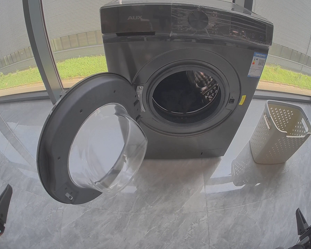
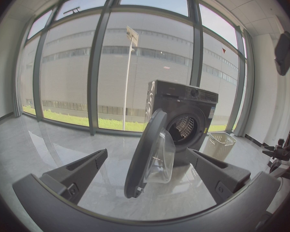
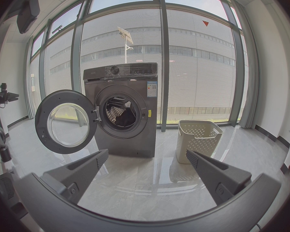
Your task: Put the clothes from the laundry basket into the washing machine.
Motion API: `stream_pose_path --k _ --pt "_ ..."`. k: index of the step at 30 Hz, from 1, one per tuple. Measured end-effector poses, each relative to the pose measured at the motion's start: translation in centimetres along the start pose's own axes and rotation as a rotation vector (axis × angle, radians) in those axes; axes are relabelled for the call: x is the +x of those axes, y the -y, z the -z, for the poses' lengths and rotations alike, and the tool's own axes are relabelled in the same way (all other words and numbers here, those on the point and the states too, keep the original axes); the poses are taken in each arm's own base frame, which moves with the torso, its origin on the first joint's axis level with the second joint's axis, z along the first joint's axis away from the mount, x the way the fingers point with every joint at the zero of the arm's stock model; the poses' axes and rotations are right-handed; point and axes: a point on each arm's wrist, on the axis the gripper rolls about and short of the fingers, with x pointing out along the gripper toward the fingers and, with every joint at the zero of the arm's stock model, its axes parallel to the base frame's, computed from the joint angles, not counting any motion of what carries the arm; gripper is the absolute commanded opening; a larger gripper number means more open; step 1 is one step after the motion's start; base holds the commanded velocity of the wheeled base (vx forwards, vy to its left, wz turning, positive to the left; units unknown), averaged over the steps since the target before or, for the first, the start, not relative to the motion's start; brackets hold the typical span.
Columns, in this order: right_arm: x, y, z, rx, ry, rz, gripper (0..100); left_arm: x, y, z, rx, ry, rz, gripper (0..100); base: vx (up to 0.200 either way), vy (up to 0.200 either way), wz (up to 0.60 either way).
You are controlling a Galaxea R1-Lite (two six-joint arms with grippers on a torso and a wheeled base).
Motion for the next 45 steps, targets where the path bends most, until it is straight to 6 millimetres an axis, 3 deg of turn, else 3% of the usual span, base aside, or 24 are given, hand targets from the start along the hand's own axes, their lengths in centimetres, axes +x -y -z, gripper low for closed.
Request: stream_pose_path --k 11,17,21,28,35,45 --pt "0.0 0.0 0.0 0.002 0.000 0.003 100 9.9 -0.5 -2.8 -0.024 -0.184 0.138 100 0.000 0.000 0.00" --pt "0.0 0.0 0.0 0.002 0.000 0.004 100 15.2 -1.0 -2.3 0.006 -0.223 0.176 100 0.000 0.000 0.00" --pt "0.0 0.0 0.0 0.002 0.000 0.004 100 17.2 -0.8 -1.4 0.033 -0.269 0.216 100 0.000 0.000 0.00" --pt "0.0 0.0 0.0 0.002 -0.001 0.003 100 18.2 1.2 -0.4 0.027 -0.323 0.338 100 0.000 0.000 0.00" --pt "0.0 0.0 0.0 0.001 -0.001 0.003 100 17.2 3.9 -0.4 0.002 -0.331 0.505 100 0.000 0.000 0.00" --pt "0.0 0.0 0.0 0.001 -0.001 0.002 100 16.6 5.1 -0.4 0.002 -0.331 0.591 100 0.000 0.000 0.00"
